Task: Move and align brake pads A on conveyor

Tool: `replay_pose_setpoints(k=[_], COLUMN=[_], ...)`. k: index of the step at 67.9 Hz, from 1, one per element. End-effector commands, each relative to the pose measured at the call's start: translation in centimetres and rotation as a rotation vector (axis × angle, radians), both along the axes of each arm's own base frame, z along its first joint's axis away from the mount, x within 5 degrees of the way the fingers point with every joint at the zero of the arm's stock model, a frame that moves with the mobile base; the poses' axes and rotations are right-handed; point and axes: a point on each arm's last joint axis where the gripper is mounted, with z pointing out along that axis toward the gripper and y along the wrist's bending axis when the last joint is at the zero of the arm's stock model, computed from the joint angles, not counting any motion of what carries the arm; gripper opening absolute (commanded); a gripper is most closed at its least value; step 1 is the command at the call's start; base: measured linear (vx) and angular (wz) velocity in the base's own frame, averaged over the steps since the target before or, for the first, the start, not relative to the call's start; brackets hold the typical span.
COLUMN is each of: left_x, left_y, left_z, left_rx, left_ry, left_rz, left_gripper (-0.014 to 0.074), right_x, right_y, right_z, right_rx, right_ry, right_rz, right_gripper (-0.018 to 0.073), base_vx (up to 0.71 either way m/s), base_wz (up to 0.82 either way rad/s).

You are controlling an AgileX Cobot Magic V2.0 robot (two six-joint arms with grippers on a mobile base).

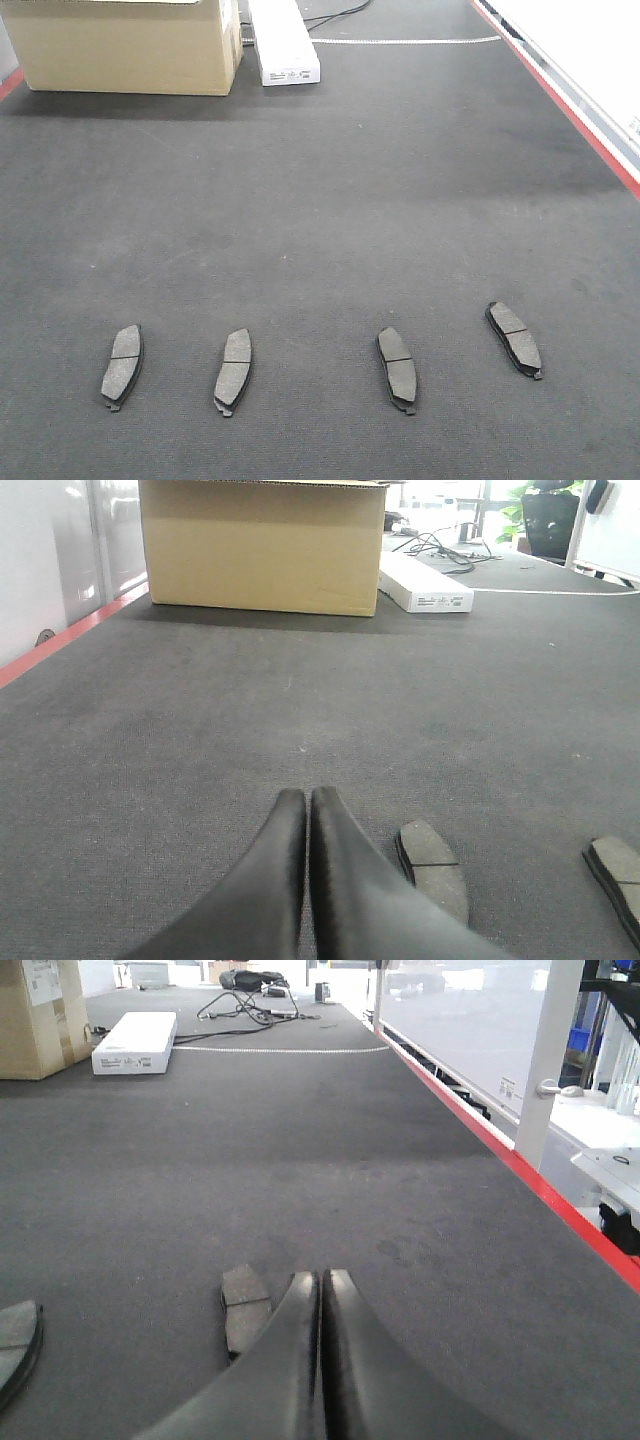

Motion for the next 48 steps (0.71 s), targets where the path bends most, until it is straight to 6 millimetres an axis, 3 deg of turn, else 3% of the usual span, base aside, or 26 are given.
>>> replay_pose_setpoints(k=[1,48], left_x=[-0.02,-0.01], left_y=[-0.04,-0.04], left_z=[0.27,0.26], left_rx=[-0.009,-0.009], left_ry=[-0.083,-0.081], left_rz=[-0.005,-0.005], left_gripper=[-0.0006,-0.0006], right_x=[-0.28,-0.54], right_y=[0.05,0.07], right_z=[0.72,0.92], right_rx=[0.003,0.003], right_ry=[-0.132,-0.166], right_rz=[0.001,0.002], right_gripper=[-0.0011,-0.0011], base_vx=[0.0,0.0], base_wz=[0.0,0.0])
